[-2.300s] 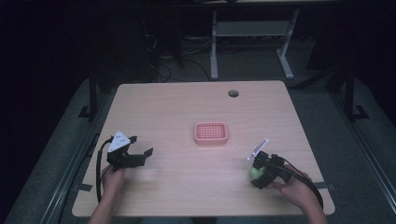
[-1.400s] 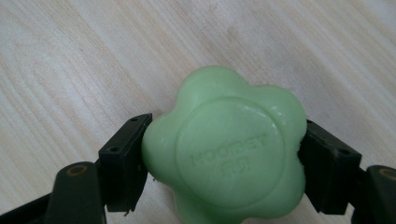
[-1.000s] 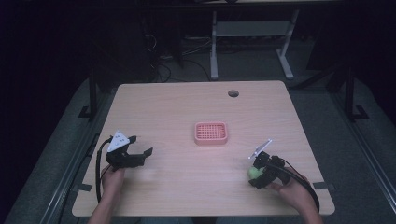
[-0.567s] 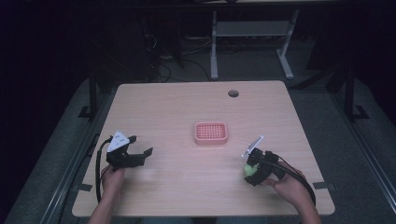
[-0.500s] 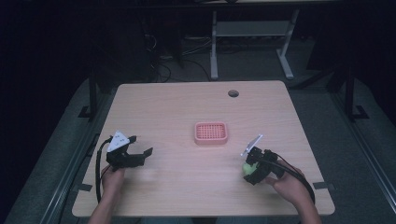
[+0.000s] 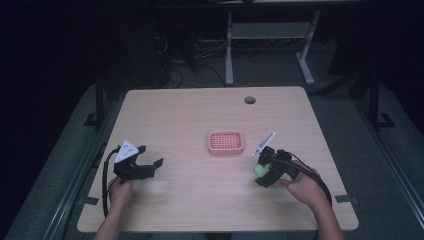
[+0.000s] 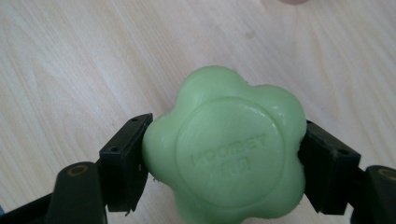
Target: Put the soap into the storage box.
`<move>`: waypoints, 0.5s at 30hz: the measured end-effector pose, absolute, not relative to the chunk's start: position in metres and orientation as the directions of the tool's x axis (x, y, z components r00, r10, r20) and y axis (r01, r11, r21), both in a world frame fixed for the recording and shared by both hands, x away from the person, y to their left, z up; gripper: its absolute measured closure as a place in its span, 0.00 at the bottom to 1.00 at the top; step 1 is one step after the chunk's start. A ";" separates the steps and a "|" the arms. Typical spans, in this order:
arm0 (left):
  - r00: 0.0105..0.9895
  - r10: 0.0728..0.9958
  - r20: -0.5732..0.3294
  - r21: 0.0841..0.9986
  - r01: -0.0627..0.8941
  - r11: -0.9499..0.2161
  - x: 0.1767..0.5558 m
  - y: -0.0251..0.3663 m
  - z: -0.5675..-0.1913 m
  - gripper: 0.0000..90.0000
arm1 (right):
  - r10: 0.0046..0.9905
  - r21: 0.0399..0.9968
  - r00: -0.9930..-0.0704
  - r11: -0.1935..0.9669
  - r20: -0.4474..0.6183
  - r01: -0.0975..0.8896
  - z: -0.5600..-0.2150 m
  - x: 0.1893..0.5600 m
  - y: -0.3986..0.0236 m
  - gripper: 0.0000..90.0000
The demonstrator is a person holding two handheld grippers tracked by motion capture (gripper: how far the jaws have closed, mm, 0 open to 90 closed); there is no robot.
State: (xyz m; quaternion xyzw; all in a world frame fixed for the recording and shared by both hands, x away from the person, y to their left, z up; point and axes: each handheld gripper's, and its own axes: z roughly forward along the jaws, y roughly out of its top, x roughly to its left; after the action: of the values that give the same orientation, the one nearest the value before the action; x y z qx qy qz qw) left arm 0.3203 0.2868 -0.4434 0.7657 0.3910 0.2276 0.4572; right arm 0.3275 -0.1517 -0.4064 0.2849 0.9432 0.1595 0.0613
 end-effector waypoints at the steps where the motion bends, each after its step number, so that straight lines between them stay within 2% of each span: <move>1: 0.591 0.807 -0.008 0.878 0.390 -0.277 0.320 0.287 -0.443 0.16 | 0.554 0.337 -0.832 0.788 -0.023 0.516 -0.405 0.329 -0.151 0.29; 15: 0.591 0.807 -0.011 0.877 0.393 -0.276 0.321 0.286 -0.444 0.16 | 0.551 0.356 -0.834 0.781 -0.010 0.512 -0.397 0.347 -0.145 0.29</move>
State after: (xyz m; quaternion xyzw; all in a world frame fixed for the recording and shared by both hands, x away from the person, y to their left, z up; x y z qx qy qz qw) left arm 0.3206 0.2865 -0.4436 0.7660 0.3916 0.2262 0.4568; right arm 0.3474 -0.1451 -0.3970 0.2823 0.9421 0.1721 0.0568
